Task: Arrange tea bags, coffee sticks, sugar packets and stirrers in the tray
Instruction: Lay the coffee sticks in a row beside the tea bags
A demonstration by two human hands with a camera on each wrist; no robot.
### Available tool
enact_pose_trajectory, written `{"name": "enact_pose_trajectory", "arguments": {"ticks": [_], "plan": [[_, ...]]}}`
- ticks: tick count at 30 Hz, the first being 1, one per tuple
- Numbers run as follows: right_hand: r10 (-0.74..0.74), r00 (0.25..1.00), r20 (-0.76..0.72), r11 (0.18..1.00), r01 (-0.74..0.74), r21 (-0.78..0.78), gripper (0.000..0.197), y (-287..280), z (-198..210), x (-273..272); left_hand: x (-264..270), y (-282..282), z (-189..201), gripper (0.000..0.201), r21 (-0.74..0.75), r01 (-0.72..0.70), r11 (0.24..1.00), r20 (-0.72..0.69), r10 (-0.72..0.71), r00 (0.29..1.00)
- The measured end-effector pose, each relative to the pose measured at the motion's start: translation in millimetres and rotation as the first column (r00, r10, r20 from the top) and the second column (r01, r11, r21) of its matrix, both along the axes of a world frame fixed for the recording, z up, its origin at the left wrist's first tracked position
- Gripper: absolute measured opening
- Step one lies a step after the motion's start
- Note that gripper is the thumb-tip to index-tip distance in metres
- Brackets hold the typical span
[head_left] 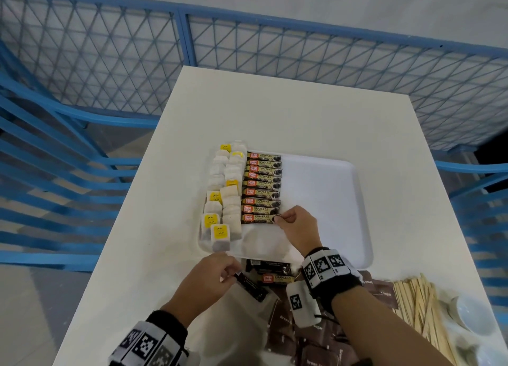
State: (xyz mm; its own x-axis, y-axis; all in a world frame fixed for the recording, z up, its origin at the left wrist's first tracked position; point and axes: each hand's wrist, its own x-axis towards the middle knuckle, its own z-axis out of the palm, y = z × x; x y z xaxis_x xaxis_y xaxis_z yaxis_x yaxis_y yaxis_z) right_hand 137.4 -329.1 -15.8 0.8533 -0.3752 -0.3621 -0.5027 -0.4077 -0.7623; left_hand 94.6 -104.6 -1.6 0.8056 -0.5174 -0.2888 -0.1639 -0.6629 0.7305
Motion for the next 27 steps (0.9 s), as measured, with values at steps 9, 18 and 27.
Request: {"name": "enact_pose_trajectory", "arguments": {"ticks": [9, 18, 27], "plan": [[0.375, 0.927, 0.018, 0.917, -0.369, -0.150, 0.010, -9, 33, -45, -2, -11, -10, 0.028, 0.107, 0.134, 0.985, 0.069, -0.142, 0.987], [0.710, 0.662, -0.240, 0.579, -0.743, -0.336, 0.025, 2, 30, -89, -3, -6, -7, 0.013, 0.227, 0.245, 0.943, 0.192, -0.290, 0.938], [0.645, 0.759, -0.087, 0.725, -0.644, -0.244, 0.017, -5, 39, -91, 10, -5, 11, 0.018, 0.131, 0.237, 0.963, 0.035, -0.244, 0.969]]}}
